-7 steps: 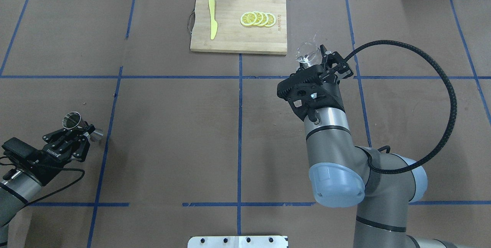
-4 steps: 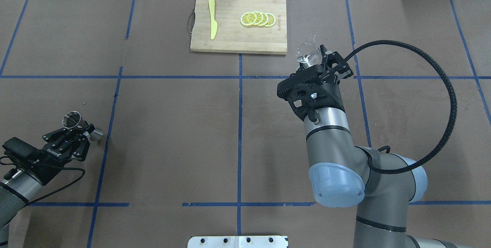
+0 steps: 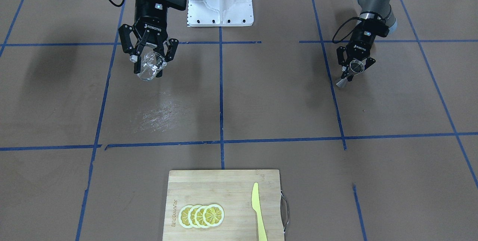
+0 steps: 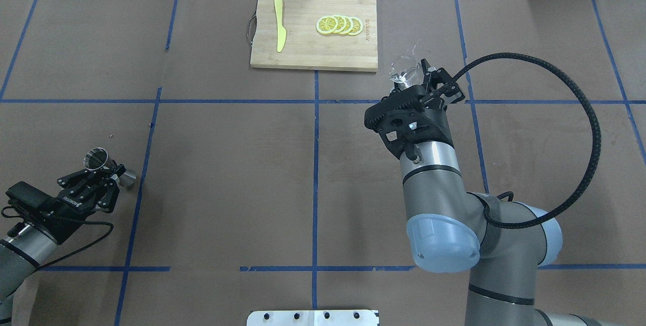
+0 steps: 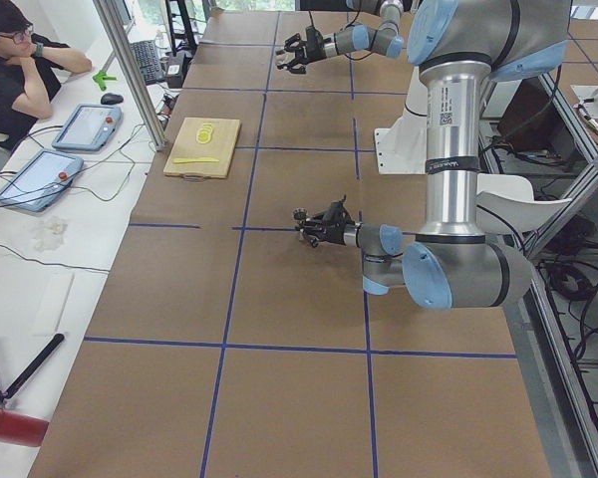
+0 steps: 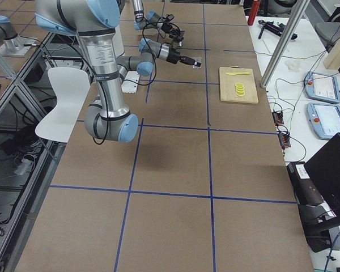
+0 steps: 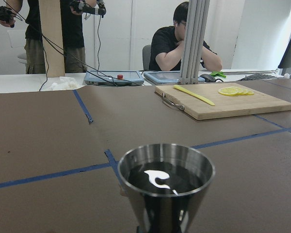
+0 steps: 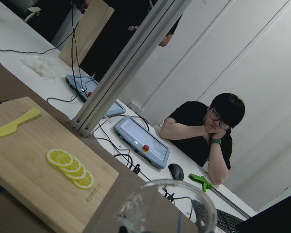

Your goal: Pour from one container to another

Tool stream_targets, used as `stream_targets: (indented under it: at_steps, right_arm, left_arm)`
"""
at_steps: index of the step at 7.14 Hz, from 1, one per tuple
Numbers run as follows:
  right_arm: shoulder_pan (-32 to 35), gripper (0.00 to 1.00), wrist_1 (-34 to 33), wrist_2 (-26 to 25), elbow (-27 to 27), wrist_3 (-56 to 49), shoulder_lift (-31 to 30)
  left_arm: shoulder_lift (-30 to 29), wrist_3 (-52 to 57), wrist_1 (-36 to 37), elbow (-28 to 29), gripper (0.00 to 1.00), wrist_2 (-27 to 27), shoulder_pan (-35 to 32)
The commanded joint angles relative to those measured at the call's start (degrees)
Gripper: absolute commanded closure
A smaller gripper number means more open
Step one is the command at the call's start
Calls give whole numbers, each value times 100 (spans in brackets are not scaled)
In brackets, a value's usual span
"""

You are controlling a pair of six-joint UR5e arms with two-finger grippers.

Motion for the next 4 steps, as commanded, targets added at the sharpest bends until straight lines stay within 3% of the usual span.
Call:
stream_targets:
  at_steps: [1,4]
  right_arm:
    - [0,100,-1,4,0,0,0]
    - [0,100,8,4,0,0,-35]
  left_arm:
    - [-14,10,3,15,100,1,1]
    - [-23,28,3,68,100,10,27]
